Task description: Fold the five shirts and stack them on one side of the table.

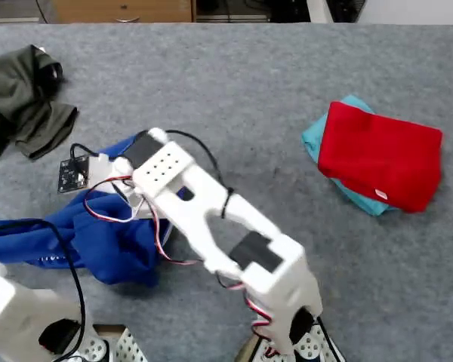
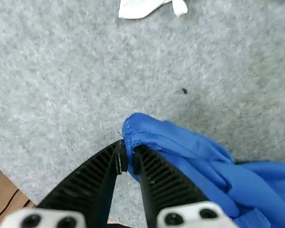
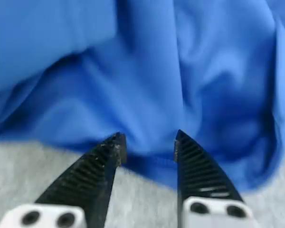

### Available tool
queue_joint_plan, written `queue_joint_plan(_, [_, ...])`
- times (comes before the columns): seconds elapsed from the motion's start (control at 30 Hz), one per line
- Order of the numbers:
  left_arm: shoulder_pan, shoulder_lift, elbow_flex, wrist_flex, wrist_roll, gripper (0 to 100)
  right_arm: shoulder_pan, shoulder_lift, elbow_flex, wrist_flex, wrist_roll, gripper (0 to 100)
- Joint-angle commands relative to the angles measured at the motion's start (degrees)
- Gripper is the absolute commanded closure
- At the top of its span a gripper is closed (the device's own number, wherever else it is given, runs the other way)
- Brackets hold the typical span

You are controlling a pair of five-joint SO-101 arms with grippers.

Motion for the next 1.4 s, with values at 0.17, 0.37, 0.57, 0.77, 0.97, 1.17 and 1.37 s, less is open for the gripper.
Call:
queue_joint_plan(0.17, [-0.35,-0.31,2.99,-3.34,-0.62,98,1.54,18.86,-20.53,3.34,0.53,87.1])
queue_joint_plan(0.37, [-0.35,-0.31,8.09,-8.18,-0.62,98,11.03,27.56,-40.75,13.8,-0.62,97.7])
queue_joint_plan(0.57, [1.14,-0.31,15.03,-12.75,-0.62,98,20.18,30.99,-56.48,20.57,0.0,99.3])
queue_joint_plan(0.77, [3.6,-0.22,22.51,-16.97,-0.62,98,27.47,27.21,-57.1,20.57,-0.18,99.3])
queue_joint_plan(0.97, [7.91,-0.22,30.86,-23.12,-0.44,98,30.81,23.69,-57.36,20.57,0.88,97.0])
queue_joint_plan(1.17, [11.6,-0.22,37.98,-30.95,0.26,98,29.85,16.48,-56.4,20.57,0.44,67.4])
queue_joint_plan(1.37, [14.24,-0.4,42.11,-38.68,6.33,98,24.13,4.53,-45.41,20.57,-0.26,63.1])
